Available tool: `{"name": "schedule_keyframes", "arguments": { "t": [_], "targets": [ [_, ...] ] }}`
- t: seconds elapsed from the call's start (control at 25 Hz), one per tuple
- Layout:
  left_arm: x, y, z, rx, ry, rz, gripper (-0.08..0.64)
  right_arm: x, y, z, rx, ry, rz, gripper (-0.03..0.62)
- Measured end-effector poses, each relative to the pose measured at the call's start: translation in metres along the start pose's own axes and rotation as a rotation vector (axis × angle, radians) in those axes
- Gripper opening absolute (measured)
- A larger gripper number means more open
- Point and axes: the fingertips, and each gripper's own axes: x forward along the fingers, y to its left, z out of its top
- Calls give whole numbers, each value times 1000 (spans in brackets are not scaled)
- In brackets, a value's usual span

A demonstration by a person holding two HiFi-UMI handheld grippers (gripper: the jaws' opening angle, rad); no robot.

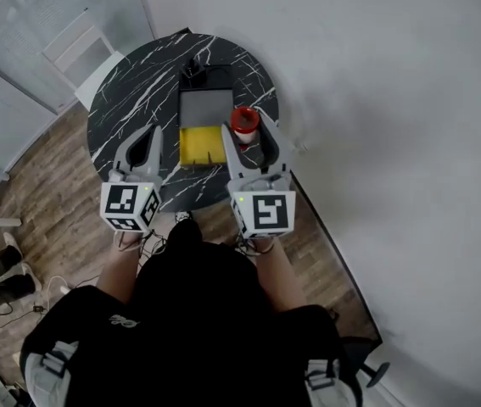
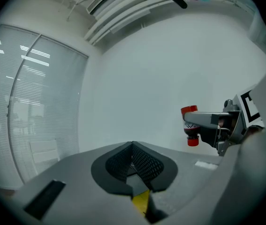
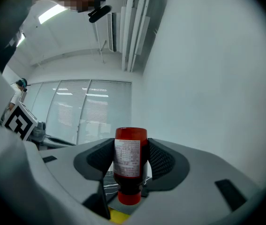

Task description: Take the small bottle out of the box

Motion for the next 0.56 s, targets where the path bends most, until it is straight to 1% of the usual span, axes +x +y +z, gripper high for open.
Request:
{"name": "schedule_keyframes", "arguments": {
  "t": [0.28,0.56],
  "targets": [
    [5,4,-2,-4,9,-8,-2,1,-7,-2,-1,14,-23,210],
    [13,2,-5,-3,20,-28,-2,6,-8,0,-6,13,-25,210]
  ]
}}
